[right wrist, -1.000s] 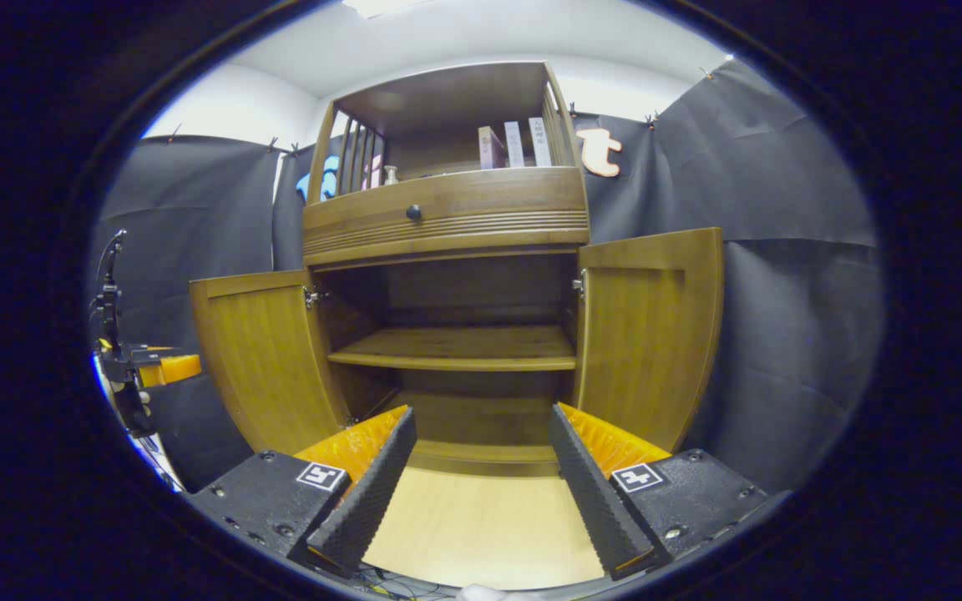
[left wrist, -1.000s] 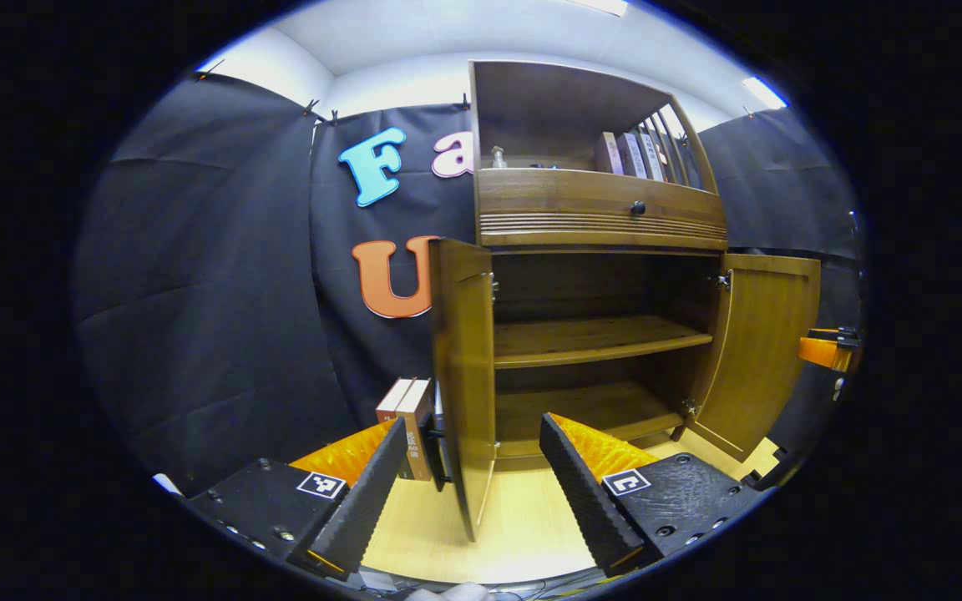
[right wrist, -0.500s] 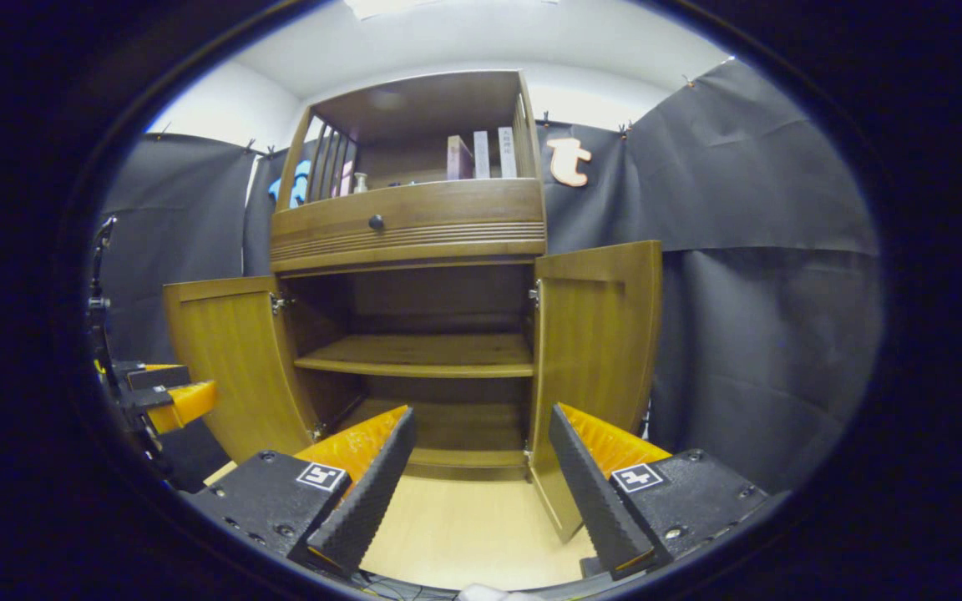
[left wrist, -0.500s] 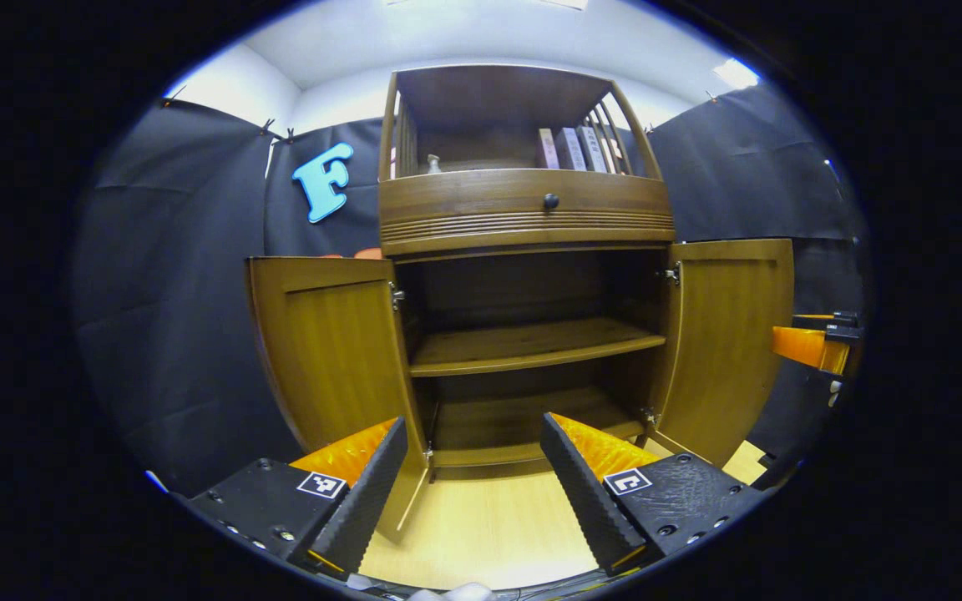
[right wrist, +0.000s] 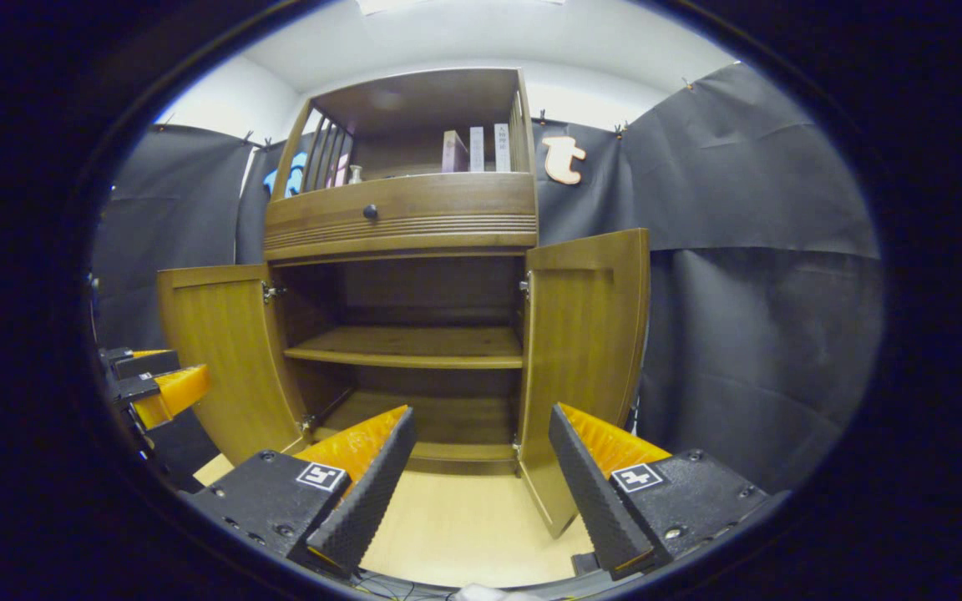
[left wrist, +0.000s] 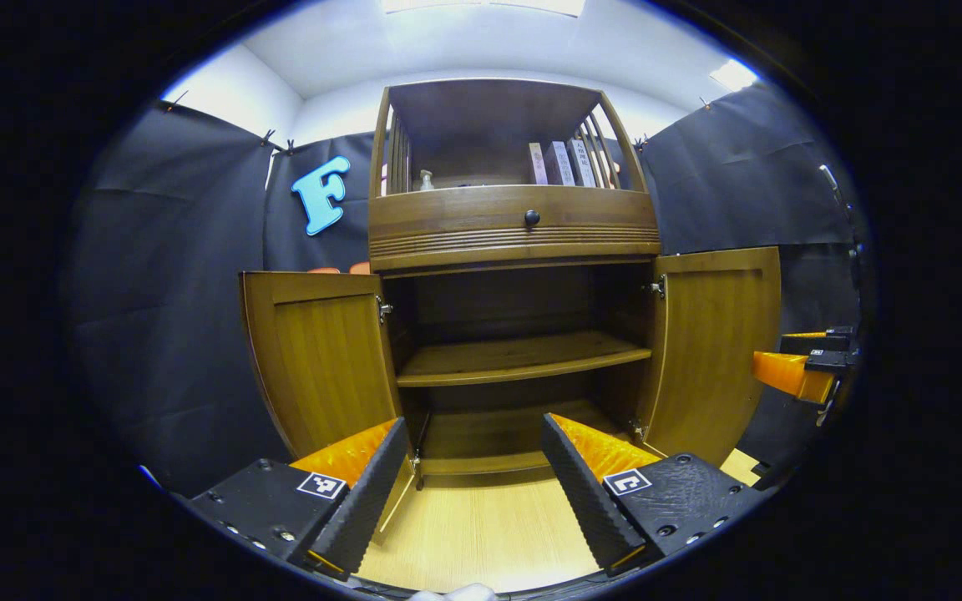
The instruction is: Open the right door of the double-door shoe cabinet with the right hand, and open the left door with the left hand.
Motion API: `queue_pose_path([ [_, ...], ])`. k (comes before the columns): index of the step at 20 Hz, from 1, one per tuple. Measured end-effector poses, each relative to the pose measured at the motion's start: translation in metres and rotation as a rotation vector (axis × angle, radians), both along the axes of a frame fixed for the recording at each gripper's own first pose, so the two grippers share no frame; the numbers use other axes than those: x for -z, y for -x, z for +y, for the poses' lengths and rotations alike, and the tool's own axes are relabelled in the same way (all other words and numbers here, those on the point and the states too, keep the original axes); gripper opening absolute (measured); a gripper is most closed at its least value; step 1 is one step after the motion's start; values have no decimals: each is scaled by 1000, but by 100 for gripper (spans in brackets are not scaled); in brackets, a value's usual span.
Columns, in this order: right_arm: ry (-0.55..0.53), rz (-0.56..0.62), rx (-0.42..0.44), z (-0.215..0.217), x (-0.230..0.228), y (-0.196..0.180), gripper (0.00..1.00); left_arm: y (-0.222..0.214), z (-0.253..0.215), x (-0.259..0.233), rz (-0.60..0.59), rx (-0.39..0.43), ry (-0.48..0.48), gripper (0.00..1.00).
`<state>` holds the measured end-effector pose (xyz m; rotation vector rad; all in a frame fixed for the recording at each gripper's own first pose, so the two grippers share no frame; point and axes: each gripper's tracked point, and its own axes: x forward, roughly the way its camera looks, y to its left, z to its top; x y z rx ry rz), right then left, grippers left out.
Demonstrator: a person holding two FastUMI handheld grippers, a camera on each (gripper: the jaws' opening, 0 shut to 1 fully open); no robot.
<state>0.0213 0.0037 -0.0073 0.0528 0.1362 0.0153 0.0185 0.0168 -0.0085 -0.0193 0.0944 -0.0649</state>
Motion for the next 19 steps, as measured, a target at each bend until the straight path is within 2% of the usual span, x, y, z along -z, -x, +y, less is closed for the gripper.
queue_pose_path([
  [12,-3,-16,-25,21,-1,1,100,16,27,6,-3,-60,1,96],
  [19,11,-22,-29,31,-2,3,100,17,30,4,-23,-47,-1,96],
])
